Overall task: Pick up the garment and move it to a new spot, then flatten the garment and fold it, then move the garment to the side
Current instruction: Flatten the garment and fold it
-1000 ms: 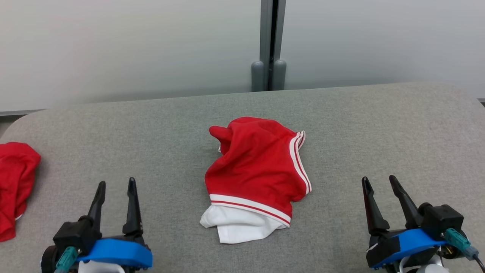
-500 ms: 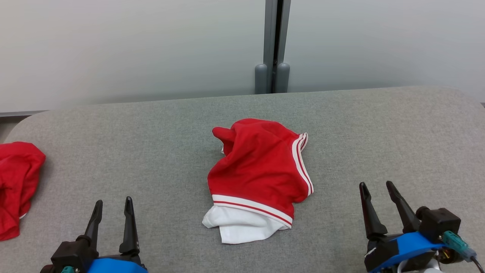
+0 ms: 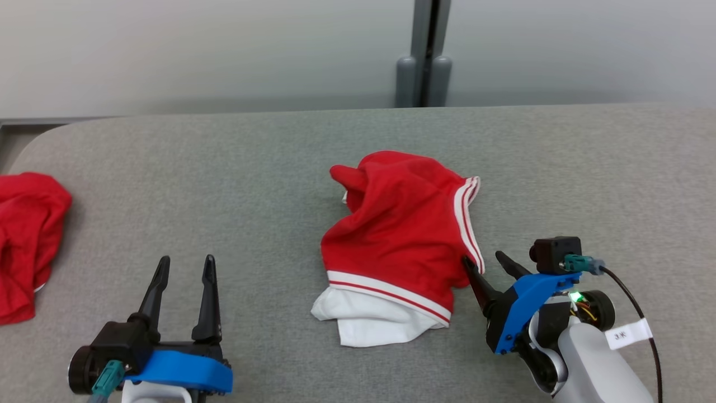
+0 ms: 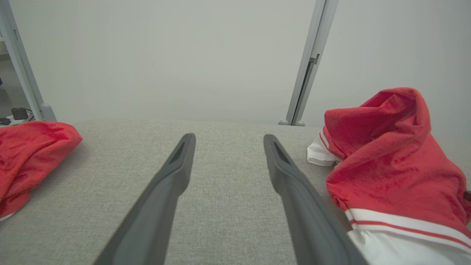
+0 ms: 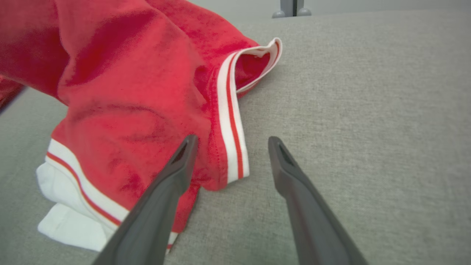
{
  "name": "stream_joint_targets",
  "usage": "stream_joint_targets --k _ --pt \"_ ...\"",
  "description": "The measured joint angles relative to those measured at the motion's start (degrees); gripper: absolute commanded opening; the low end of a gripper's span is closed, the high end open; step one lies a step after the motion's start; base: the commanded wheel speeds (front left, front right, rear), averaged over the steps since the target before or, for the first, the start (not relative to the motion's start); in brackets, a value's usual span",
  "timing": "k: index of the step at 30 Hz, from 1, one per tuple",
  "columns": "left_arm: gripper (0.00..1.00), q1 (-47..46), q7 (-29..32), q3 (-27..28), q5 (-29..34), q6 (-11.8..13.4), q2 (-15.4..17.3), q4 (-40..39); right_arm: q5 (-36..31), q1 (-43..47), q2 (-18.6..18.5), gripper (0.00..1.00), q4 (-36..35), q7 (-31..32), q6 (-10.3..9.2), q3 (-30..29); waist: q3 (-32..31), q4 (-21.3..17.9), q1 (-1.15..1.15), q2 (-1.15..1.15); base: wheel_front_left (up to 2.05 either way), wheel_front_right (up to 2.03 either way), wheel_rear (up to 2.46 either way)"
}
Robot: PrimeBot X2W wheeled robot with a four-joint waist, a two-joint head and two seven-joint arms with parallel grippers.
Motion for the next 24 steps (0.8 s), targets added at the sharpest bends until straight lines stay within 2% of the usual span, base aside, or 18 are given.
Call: stream_joint_targets --k 2,3,4,5,9,13,18,24 --pt "1.0 -1.0 0.0 -0.3 0.2 -0.4 -0.1 0.1 0.2 -2.3 0.0 1.0 4.6 0.3 -0.01 0.3 0.7 1.1 0.0 0.0 0.0 0.0 0.0" --pt "1.0 -1.3 0.0 -0.5 0.4 -0.5 -0.2 0.1 0.8 -3.1 0.0 0.87 6.8 0.6 0.0 0.5 1.1 1.6 0.0 0.0 0.0 0.0 0.0" --pt "1.0 -1.5 0.0 -0.5 0.6 -0.5 -0.2 0.2 0.9 -3.7 0.0 0.47 8.6 0.6 0.0 0.8 1.5 2.2 0.0 0.0 0.0 0.0 0.0" --pt "1.0 -1.7 0.0 -0.6 0.6 -0.6 -0.2 0.3 0.9 -4.3 0.0 0.0 10.1 0.4 -0.01 1.1 1.8 2.7 0.0 0.0 0.0 0.0 0.0" --pt "1.0 -2.1 0.0 0.0 0.6 -0.7 -0.5 0.4 2.0 -7.0 0.0 0.0 11.6 -3.1 0.0 2.0 2.6 3.7 0.01 0.0 0.0 0.0 0.0" --pt "1.0 -1.6 0.0 0.8 0.6 -0.7 -1.1 0.8 3.0 -7.6 0.0 0.0 8.5 -5.7 0.0 3.8 1.2 3.6 0.0 0.0 0.0 0.0 0.0" --pt "1.0 -0.5 0.0 1.5 0.6 -0.8 -1.5 0.8 5.1 -10.2 0.0 0.0 -3.1 -3.9 -0.01 8.5 -1.1 2.6 0.0 0.0 0.0 0.0 0.0" --pt "1.0 0.0 0.0 1.9 1.1 -0.9 -2.0 -0.1 7.6 -18.1 0.0 0.0 -15.7 3.1 0.0 14.9 -1.4 1.5 0.0 0.0 0.0 0.0 0.0"
